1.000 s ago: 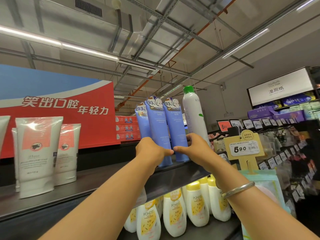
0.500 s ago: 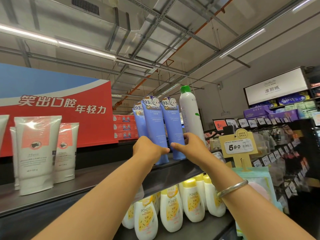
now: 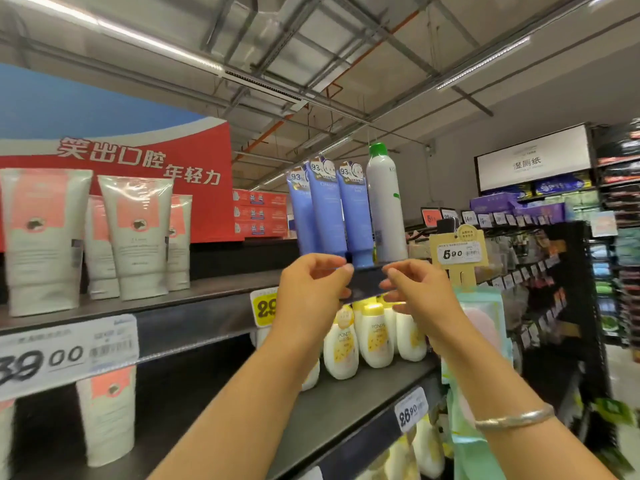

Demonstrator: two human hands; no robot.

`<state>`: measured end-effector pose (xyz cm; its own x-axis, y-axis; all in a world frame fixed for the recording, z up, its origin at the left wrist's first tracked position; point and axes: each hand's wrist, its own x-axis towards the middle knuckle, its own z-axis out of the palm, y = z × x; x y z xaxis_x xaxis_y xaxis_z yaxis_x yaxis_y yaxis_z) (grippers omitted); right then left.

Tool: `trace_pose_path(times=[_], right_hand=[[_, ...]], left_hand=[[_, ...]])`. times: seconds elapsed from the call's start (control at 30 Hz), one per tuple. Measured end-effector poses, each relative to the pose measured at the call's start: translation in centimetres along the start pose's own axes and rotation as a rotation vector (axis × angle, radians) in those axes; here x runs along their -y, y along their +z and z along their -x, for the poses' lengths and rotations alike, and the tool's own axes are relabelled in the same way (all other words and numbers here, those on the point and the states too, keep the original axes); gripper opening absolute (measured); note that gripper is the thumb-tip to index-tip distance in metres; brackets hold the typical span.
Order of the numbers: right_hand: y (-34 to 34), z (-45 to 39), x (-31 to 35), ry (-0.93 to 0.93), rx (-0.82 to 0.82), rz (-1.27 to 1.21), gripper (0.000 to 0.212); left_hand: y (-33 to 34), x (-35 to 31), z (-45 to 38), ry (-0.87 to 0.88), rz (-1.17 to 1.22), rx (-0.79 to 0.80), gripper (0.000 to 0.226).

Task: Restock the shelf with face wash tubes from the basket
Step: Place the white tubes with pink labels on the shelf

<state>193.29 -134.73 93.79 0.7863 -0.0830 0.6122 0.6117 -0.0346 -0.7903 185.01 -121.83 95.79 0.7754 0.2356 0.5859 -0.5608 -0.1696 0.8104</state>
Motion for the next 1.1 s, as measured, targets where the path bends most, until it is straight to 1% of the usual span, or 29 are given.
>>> trace_pose_path(times=[0.1, 0.2, 0.3, 0.47, 0.57, 0.67, 0.8, 0.9, 0.97, 1.1], right_hand=[[-0.7, 5.6, -0.5, 0.149, 0.018, -0.032, 0.013], [-1.6, 11.9, -1.6, 0.257, -0.002, -0.011, 0.014], [-2.8, 18.8, -3.6, 0.369, -0.043, 0.021, 0.012], [-5.1, 31.0, -8.0, 0.607, -0.129, 0.038, 0.018], [-6.5, 37.5, -10.5, 0.768, -0.175, 0.02, 0.02], [-8.2, 43.4, -12.5, 0.896, -0.194, 0.068, 0.019], [-10.8, 49.3, -14.8, 1.039, -0.216, 0.092, 0.022], [-13.2, 52.9, -16.2, 1.134, -0.224, 0.11, 0.016], [-15.3, 55.0, -17.4, 1.17, -0.267, 0.131, 0.012], [-20.2, 58.5, -20.8, 1.224, -0.332, 0.232, 0.014]], left_hand=[[-1.2, 1.9, 4.1, -0.119, 0.068, 0.048, 0.006], [-2.5, 4.4, 9.1, -0.263, 0.117, 0.08, 0.005], [-3.8, 7.9, 15.0, -0.407, 0.132, 0.096, 0.01], [-5.2, 14.0, 26.1, -0.688, 0.118, 0.141, 0.014], [-5.5, 16.4, 32.1, -0.85, 0.127, 0.186, 0.015], [-5.3, 18.0, 37.0, -0.972, 0.129, 0.2, 0.014], [-4.6, 20.2, 42.3, -1.133, 0.142, 0.178, 0.022], [-3.1, 21.8, 45.4, -1.232, 0.112, 0.177, 0.02], [-1.5, 22.9, 47.4, -1.274, 0.094, 0.157, 0.019], [3.1, 24.8, 51.2, -1.324, 0.08, 0.121, 0.018]])
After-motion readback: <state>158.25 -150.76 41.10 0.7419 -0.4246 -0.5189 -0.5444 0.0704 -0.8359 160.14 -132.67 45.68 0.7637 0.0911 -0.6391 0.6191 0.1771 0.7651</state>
